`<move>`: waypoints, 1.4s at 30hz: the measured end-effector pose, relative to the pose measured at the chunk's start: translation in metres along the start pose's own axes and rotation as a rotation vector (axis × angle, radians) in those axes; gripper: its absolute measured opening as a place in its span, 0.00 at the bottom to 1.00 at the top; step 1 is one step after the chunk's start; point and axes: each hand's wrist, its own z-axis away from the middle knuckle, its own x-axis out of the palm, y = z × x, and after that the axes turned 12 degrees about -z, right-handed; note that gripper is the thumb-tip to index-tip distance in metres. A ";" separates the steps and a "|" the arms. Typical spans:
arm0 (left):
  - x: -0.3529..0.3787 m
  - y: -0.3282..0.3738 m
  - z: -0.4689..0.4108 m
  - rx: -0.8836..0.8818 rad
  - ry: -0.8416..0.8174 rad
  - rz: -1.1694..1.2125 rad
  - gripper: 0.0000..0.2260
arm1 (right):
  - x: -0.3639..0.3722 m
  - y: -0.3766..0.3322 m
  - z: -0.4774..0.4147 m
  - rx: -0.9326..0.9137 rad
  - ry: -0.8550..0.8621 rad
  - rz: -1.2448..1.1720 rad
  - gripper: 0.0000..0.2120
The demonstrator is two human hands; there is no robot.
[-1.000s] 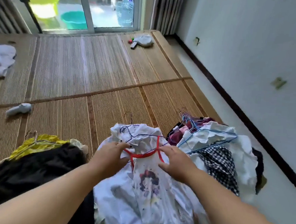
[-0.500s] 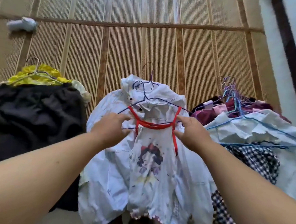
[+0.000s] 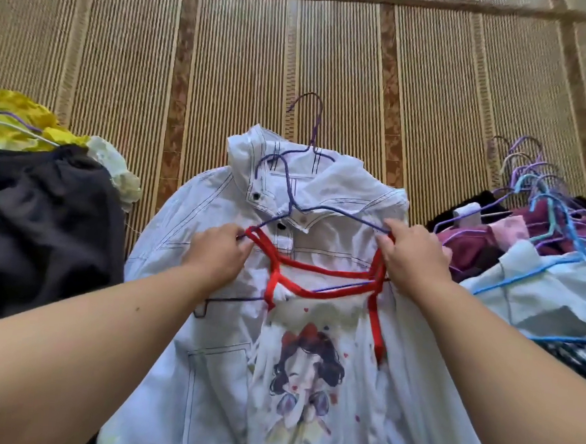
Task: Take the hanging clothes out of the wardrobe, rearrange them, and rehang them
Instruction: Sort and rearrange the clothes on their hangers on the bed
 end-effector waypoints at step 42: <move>-0.356 -0.160 0.458 0.339 0.832 0.463 0.04 | -0.311 -0.242 0.432 -0.872 0.204 -0.485 0.08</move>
